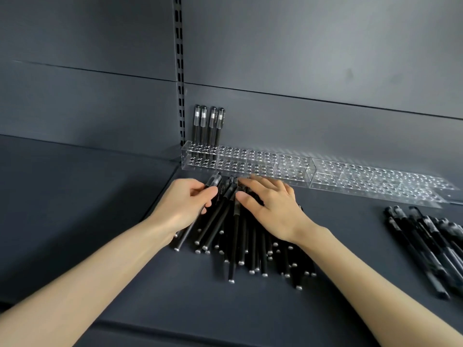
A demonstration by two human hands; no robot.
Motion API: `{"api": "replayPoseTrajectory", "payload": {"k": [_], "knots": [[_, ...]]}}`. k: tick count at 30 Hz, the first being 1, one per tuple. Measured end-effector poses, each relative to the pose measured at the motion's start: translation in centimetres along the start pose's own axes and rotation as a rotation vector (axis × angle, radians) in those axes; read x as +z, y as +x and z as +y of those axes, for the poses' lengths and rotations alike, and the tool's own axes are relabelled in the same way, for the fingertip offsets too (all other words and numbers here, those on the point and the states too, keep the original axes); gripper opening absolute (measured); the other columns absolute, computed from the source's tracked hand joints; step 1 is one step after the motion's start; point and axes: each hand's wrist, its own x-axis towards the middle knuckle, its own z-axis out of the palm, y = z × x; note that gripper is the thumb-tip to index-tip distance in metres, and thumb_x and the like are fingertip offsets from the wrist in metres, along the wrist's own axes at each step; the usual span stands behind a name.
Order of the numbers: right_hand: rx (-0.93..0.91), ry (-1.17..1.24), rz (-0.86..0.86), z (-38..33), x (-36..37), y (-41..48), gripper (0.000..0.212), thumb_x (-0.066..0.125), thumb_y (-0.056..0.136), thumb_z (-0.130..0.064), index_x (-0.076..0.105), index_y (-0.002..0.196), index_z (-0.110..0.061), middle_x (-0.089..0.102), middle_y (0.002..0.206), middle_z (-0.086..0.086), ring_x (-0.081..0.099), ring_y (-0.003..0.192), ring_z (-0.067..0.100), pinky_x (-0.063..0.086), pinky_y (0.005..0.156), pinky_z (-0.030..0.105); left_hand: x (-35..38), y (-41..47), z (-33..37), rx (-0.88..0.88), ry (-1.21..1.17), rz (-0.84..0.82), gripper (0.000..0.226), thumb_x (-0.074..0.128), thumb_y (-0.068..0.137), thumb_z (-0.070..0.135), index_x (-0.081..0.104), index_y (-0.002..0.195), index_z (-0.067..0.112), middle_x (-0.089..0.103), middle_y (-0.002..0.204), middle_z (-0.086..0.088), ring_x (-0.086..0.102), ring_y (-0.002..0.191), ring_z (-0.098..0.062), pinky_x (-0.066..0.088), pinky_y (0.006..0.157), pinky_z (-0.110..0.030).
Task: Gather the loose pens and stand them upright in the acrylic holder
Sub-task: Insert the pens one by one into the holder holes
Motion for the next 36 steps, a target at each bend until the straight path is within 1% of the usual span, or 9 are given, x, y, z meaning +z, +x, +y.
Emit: {"api": "replayPoseTrajectory", "payload": {"k": [3,6,10,15,20,23,27,33,36], "knots": [[-0.028,0.204,0.125,-0.5,-0.7,0.1,0.044,0.043,0.095,-0.047,0.049,0.134,-0.028,0.048,0.141,-0.010,0.035,0.133,0.013,0.019,0.110,0.032,-0.1,-0.3,0.8,0.083,-0.160,-0.037,0.015,0.055,0.094,0.022,0.059,0.092,0.008,0.057,0.065,0.002,0.045,0.045,-0.010,0.038,0.045,-0.024],[-0.028,0.710,0.164,-2.4,-1.9,0.8,0.023,0.060,0.091,-0.030,0.063,0.110,-0.018,0.068,0.103,-0.007,0.061,0.098,0.004,0.047,0.091,0.023,-0.1,-0.4,1.5,0.220,-0.229,-0.087,0.012,0.053,0.095,0.017,0.054,0.099,0.006,0.058,0.067,0.000,0.039,0.041,-0.014,0.030,0.039,-0.025],[0.029,0.996,0.257,-3.6,-2.5,2.8,0.011,0.068,0.085,-0.014,0.059,0.090,-0.011,0.066,0.080,0.004,0.064,0.072,0.011,0.053,0.073,0.023,-0.2,0.6,2.1,0.327,-0.268,-0.099,0.014,0.057,0.092,0.016,0.057,0.099,0.004,0.067,0.075,-0.005,0.043,0.042,-0.013,0.035,0.040,-0.024],[0.113,1.077,0.335,-3.5,-2.9,5.4,0.026,0.075,0.078,-0.013,0.060,0.099,-0.009,0.067,0.073,-0.001,0.064,0.066,0.012,0.055,0.078,0.029,-0.4,3.2,2.3,0.369,-0.384,-0.049,0.013,0.062,0.090,0.014,0.058,0.091,0.002,0.070,0.075,-0.007,0.048,0.048,-0.014,0.038,0.040,-0.024],[0.144,1.043,0.528,-3.6,-3.4,8.4,0.015,0.074,0.076,-0.003,0.064,0.086,-0.009,0.066,0.069,0.002,0.063,0.063,0.015,0.057,0.074,0.030,-0.8,6.9,1.7,0.327,-0.387,-0.039,0.012,0.055,0.094,0.019,0.061,0.092,0.008,0.070,0.074,-0.002,0.065,0.064,-0.014,0.053,0.054,-0.030],[0.094,0.919,0.733,-3.2,-4.4,10.1,0.019,0.071,0.080,0.000,0.062,0.082,-0.017,0.060,0.067,0.001,0.061,0.065,0.015,0.056,0.075,0.038,-1.2,9.3,0.9,0.296,-0.350,0.037,0.014,0.053,0.096,0.026,0.061,0.090,0.015,0.060,0.063,-0.001,0.052,0.050,-0.006,0.042,0.047,-0.026],[0.029,0.735,0.844,-2.6,-4.7,11.9,0.023,0.072,0.081,-0.006,0.061,0.082,-0.027,0.061,0.070,-0.002,0.061,0.071,0.023,0.055,0.077,0.045,-1.0,10.6,0.2,0.270,-0.309,0.074,0.019,0.048,0.098,0.028,0.061,0.094,0.015,0.052,0.060,0.004,0.045,0.050,-0.001,0.040,0.056,-0.023],[0.016,0.711,0.900,-2.3,-4.4,14.4,0.023,0.072,0.081,-0.008,0.060,0.082,-0.027,0.061,0.072,-0.006,0.060,0.067,0.007,0.049,0.070,0.021,-0.7,10.8,-0.5,0.276,-0.378,0.080,0.019,0.045,0.099,0.027,0.061,0.099,0.017,0.053,0.062,0.003,0.043,0.050,-0.004,0.034,0.053,-0.022],[0.013,0.675,0.866,-2.0,-3.9,15.2,0.020,0.073,0.081,-0.008,0.061,0.085,-0.024,0.061,0.072,-0.009,0.058,0.066,0.004,0.048,0.070,0.019,-0.5,10.7,-0.6,0.293,-0.352,0.089,0.019,0.044,0.100,0.026,0.060,0.097,0.018,0.052,0.059,0.003,0.043,0.049,-0.002,0.036,0.053,-0.019]]}}
